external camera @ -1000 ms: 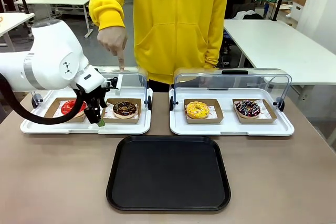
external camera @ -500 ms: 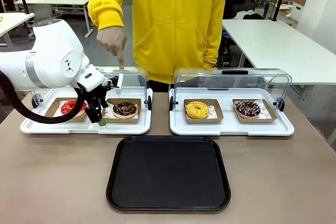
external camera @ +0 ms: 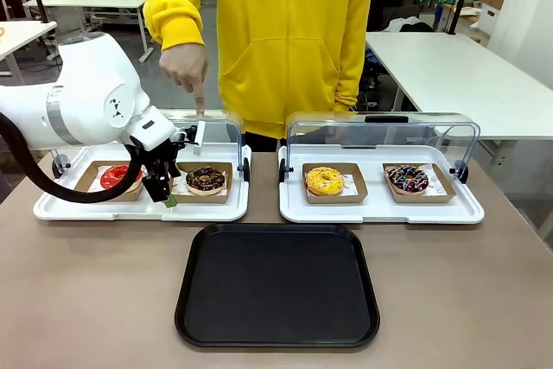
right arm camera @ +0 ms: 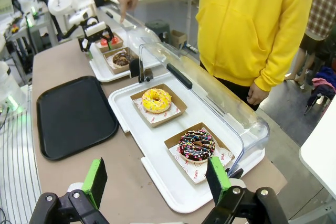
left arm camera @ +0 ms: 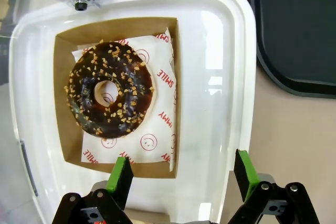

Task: Move the second donut from the left to the tray.
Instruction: Pick up the Paper togo box containing the Donut indicated by the person and place it on the Handle tray.

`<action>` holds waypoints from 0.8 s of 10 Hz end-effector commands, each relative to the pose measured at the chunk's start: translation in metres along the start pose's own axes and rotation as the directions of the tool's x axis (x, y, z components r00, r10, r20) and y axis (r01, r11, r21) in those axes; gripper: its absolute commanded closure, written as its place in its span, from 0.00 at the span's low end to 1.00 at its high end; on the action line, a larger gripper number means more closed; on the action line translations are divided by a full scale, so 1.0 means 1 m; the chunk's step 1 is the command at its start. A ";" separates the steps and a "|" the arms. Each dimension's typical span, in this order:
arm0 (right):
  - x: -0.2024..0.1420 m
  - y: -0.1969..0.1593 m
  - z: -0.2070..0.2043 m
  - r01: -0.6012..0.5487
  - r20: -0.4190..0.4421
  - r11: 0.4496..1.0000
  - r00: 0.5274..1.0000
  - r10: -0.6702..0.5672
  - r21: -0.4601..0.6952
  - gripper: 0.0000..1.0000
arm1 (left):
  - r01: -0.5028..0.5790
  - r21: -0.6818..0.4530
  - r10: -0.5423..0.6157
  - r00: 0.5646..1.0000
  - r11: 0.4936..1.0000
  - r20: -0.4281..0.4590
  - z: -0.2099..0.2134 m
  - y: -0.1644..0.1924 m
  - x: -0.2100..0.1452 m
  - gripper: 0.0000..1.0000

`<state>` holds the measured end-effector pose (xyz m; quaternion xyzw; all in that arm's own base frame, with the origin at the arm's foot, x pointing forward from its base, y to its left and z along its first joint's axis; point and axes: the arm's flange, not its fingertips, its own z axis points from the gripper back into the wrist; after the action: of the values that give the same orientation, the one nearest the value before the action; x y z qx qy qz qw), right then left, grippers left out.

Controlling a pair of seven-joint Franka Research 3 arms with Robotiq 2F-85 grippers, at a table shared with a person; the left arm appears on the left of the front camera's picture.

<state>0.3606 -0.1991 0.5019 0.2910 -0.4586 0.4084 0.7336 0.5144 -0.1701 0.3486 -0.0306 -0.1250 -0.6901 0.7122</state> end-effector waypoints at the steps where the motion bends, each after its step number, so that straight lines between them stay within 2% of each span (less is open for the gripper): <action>1: 0.003 -0.002 0.000 -0.011 0.023 1.000 1.000 0.011 0.000 0.00 | 0.022 -0.015 -0.022 1.000 1.000 -0.014 -0.006 0.008 -0.004 0.00; 8: 0.003 -0.002 0.000 -0.011 0.023 1.000 1.000 0.011 0.000 0.00 | 0.012 -0.051 -0.015 0.999 0.999 -0.049 -0.035 0.022 -0.010 0.00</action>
<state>0.3605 -0.1991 0.5019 0.2911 -0.4585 0.4085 0.7336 0.5376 -0.1660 0.3120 -0.0347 -0.0963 -0.6979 0.7088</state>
